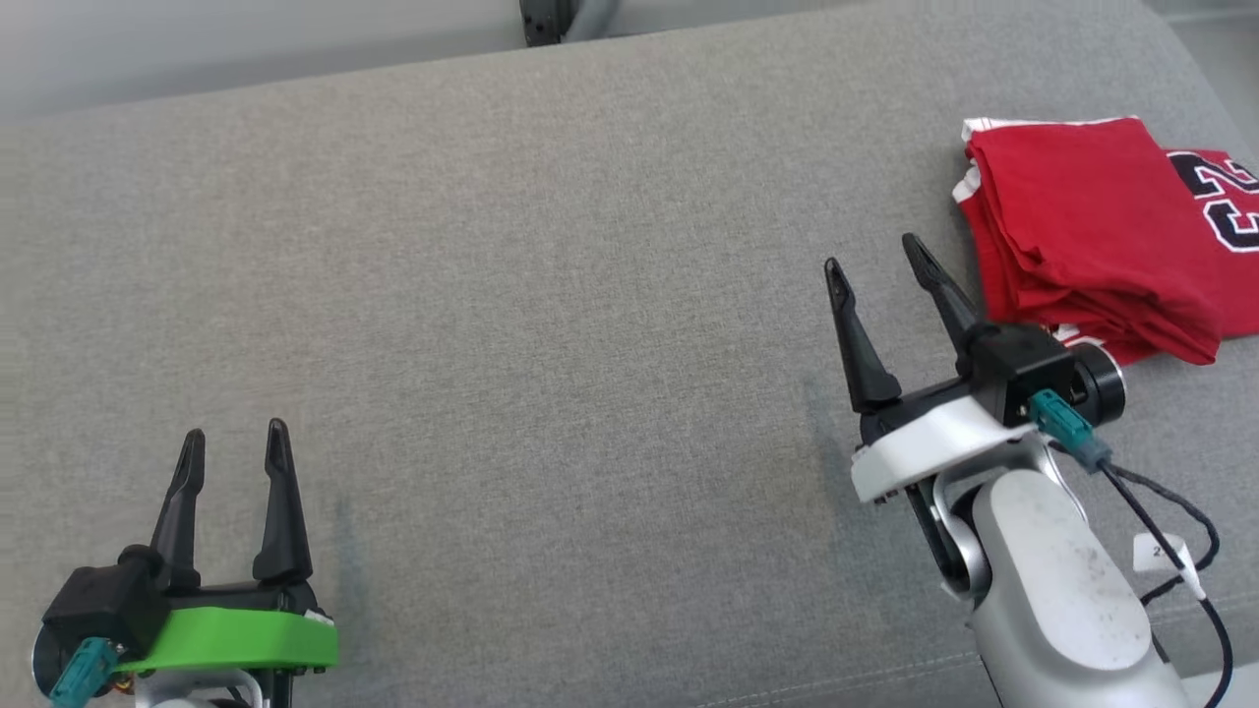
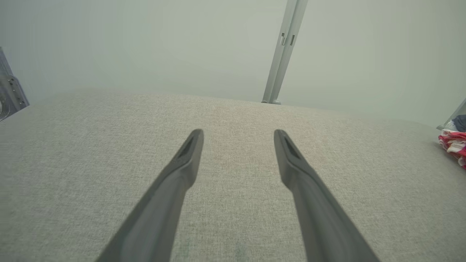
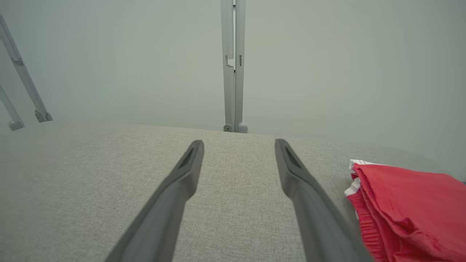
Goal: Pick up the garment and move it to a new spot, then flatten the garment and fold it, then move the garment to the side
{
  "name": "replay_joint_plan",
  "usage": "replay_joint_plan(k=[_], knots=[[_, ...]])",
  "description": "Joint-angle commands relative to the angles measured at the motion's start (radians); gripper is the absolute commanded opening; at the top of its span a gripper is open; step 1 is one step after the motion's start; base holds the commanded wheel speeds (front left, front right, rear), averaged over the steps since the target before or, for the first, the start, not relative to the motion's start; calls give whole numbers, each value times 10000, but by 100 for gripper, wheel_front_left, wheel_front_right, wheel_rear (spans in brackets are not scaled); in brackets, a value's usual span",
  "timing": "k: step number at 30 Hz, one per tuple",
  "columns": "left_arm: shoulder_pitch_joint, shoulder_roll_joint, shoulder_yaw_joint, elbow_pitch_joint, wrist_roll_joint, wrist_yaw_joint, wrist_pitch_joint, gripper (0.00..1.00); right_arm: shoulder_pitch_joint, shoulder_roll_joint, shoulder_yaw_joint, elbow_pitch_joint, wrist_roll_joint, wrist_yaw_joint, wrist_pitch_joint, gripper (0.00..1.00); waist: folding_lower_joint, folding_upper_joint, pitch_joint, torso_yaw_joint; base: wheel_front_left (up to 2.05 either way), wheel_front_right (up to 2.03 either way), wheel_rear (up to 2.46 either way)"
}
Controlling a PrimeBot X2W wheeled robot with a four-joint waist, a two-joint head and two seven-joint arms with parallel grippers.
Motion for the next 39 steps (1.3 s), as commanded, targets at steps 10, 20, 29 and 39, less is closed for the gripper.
replay_joint_plan(k=[10,20,29,39], knots=[[694,-464,338,147,889,-30,-39,100,2525,33,-249,-1926,600,-17,-35,100,0,0,-1988,890,0,0,0],[1488,-588,-46,156,1545,-31,-39,100,4240,43,-1176,-2733,873,-15,-36,100,0,0,-2431,1038,0,0,0],[1548,-613,-123,208,1601,-31,-39,100,4751,41,-1044,-2935,717,-15,-36,100,0,0,-2415,1029,0,0,0],[1521,-651,-1,544,948,1,174,0,4774,98,-965,-2526,1305,0,115,0,0,0,-2392,1028,0,0,0]])
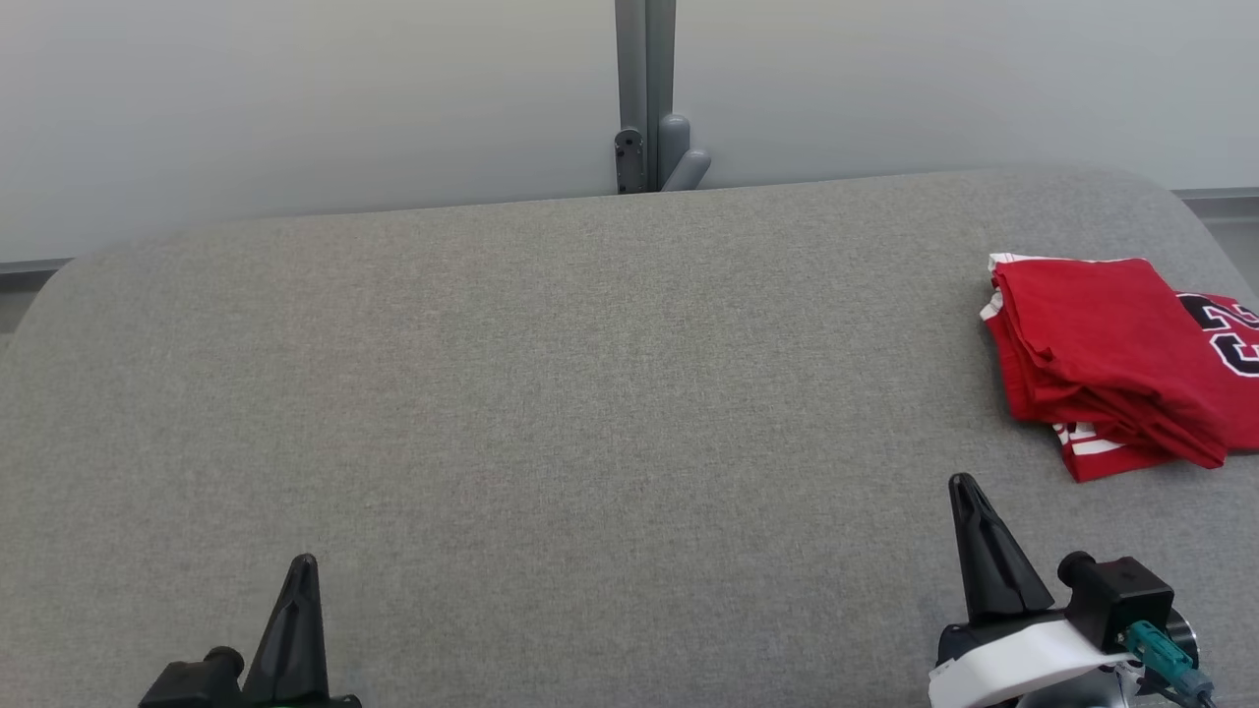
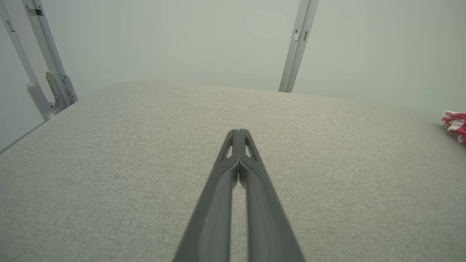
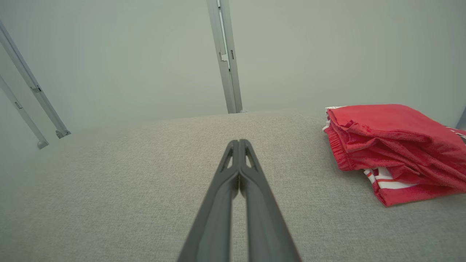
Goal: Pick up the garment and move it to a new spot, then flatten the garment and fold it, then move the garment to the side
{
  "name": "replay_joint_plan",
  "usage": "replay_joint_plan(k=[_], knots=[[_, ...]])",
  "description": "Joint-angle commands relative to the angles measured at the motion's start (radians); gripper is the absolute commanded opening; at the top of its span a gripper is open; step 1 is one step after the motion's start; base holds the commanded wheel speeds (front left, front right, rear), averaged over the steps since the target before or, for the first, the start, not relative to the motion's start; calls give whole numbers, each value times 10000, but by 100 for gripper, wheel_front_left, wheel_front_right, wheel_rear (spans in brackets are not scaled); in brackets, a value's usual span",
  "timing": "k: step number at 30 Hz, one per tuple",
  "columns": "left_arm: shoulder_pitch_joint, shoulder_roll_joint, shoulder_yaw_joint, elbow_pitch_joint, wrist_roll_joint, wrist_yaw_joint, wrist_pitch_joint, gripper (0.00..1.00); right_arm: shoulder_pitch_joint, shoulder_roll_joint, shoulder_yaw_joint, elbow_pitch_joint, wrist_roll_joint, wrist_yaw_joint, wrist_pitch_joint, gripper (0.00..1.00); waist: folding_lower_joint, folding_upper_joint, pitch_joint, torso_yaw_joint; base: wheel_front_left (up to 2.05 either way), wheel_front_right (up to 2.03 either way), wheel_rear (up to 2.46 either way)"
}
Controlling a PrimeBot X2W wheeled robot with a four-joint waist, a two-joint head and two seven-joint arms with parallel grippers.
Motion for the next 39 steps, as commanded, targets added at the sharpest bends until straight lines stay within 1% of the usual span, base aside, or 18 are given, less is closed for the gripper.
replay_joint_plan(k=[1,14,16,18,19,39], knots=[[-36,29,146,-192,-436,-1,79,0,-197,-18,53,-93,434,0,77,0,1,0,1,-2,0,0,0],[283,36,768,-678,-3075,-4,632,0,-950,-27,486,593,3095,-2,592,0,1,0,14,-25,0,0,0],[306,36,811,-711,-3256,-4,671,0,-999,-28,518,638,3281,-2,626,0,1,0,15,-27,0,0,0],[373,38,936,-809,-3800,-5,779,0,-1143,-29,611,767,3831,-2,729,0,1,0,18,-32,0,0,0],[373,38,936,-809,-3800,-5,779,0,-1143,-29,611,767,3831,-2,729,0,1,0,18,-32,0,0,0],[718,48,1679,-1354,-6981,-10,1440,0,-1968,-42,1145,1512,7038,-3,1344,0,1,0,37,-66,0,0,0]])
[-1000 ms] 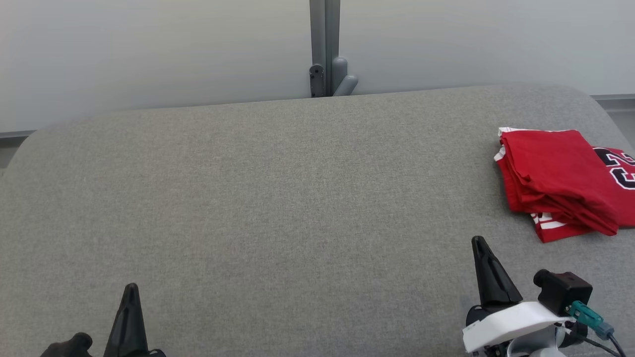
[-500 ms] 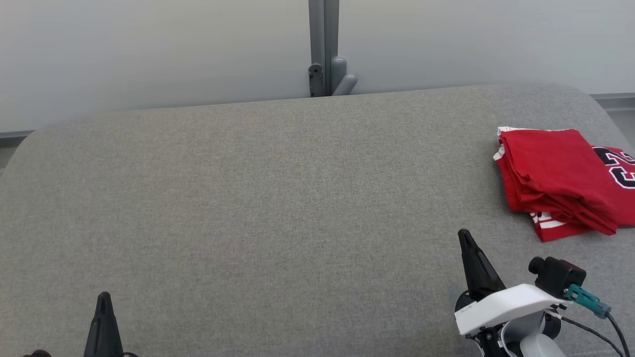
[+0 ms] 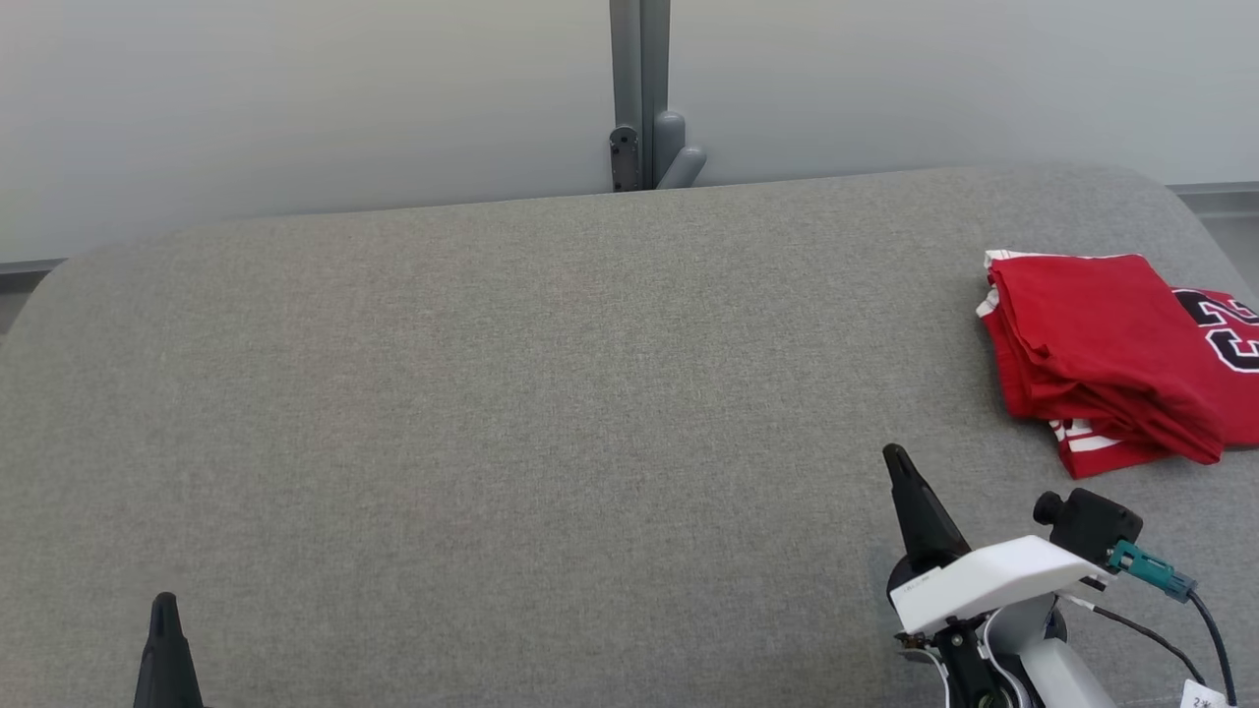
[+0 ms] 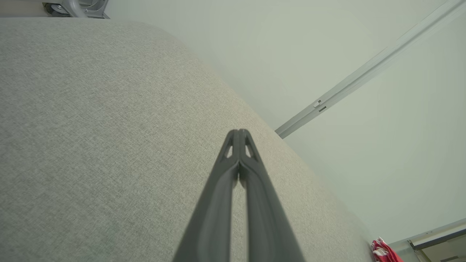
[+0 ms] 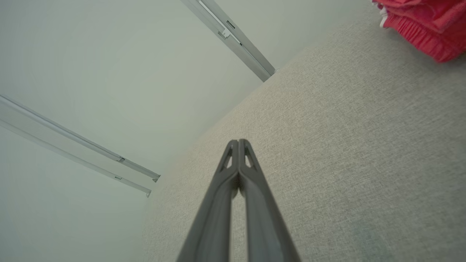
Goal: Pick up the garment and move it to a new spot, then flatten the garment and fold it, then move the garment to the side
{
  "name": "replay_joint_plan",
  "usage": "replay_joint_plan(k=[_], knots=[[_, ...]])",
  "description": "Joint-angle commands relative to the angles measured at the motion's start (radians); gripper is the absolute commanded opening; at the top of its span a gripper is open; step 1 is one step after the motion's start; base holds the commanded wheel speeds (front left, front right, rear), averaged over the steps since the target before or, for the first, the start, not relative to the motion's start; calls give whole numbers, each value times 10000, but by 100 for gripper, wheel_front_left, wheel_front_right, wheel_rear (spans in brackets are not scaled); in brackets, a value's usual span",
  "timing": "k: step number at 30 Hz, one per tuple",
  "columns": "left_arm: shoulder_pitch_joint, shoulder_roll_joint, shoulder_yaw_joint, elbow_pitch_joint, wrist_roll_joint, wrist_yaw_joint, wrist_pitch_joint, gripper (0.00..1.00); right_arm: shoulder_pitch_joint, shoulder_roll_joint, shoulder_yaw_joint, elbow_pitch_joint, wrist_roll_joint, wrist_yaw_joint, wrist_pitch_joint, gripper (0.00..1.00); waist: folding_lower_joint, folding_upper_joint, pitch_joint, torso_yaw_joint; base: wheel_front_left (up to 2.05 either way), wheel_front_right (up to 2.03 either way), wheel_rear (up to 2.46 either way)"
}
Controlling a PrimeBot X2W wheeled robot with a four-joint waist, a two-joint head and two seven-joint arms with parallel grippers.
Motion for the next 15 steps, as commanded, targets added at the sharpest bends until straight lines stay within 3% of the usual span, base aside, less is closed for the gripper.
replay_joint_plan(k=[1,15], knots=[[47,49,118,-213,-371,-12,58,0,-319,-35,60,-13,384,0,78,0,0,0,1,-2,0,0,0],[245,55,558,-521,-2215,-15,448,0,-797,-42,369,415,2246,1,435,0,0,0,15,-26,0,0,0]])
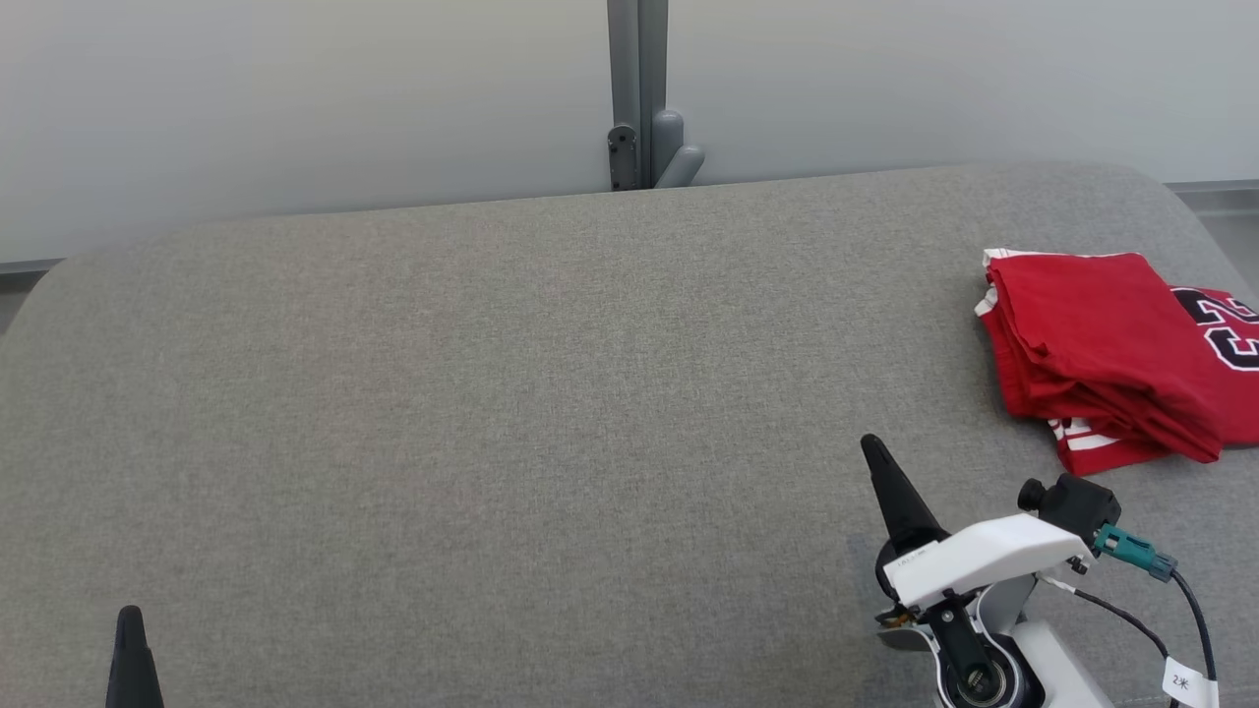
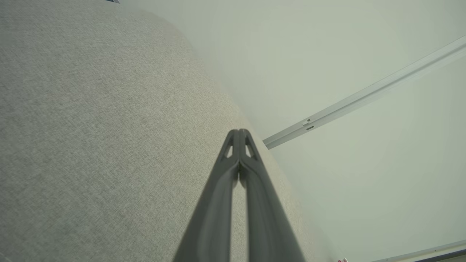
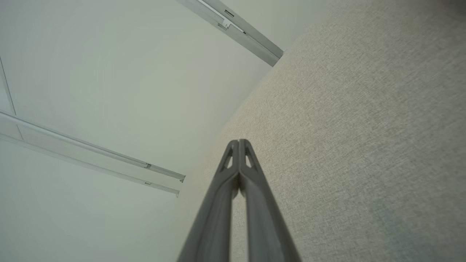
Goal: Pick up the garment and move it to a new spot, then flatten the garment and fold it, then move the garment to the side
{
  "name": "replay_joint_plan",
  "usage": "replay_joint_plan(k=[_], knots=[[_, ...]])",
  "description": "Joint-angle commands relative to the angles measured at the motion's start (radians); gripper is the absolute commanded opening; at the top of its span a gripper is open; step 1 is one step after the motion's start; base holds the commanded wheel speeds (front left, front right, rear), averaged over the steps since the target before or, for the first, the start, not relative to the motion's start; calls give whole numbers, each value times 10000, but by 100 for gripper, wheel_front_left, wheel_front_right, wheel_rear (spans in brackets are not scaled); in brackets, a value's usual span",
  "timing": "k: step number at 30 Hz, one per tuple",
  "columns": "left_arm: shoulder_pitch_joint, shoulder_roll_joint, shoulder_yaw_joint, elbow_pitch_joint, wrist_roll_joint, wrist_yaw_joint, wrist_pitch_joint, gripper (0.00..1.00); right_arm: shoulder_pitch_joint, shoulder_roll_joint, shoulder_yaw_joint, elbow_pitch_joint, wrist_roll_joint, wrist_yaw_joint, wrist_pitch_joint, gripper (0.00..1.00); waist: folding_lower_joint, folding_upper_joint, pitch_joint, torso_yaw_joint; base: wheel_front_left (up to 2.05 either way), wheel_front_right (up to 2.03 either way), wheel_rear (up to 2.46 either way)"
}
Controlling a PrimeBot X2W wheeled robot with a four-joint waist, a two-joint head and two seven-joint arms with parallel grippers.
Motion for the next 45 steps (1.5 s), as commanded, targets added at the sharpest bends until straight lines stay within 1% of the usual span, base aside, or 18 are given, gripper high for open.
replay_joint_plan(k=[1,24,45], knots=[[59,54,119,-182,-371,-15,53,0,-312,-38,64,-16,372,4,65,0,0,0,2,-3,0,0,0],[349,64,723,-594,-2909,-21,599,0,-960,-48,488,588,2919,4,566,0,0,0,24,-41,0,0,0],[567,70,1175,-903,-4804,-26,997,0,-1428,-55,808,1048,4848,3,940,0,0,0,44,-76,0,0,0]])
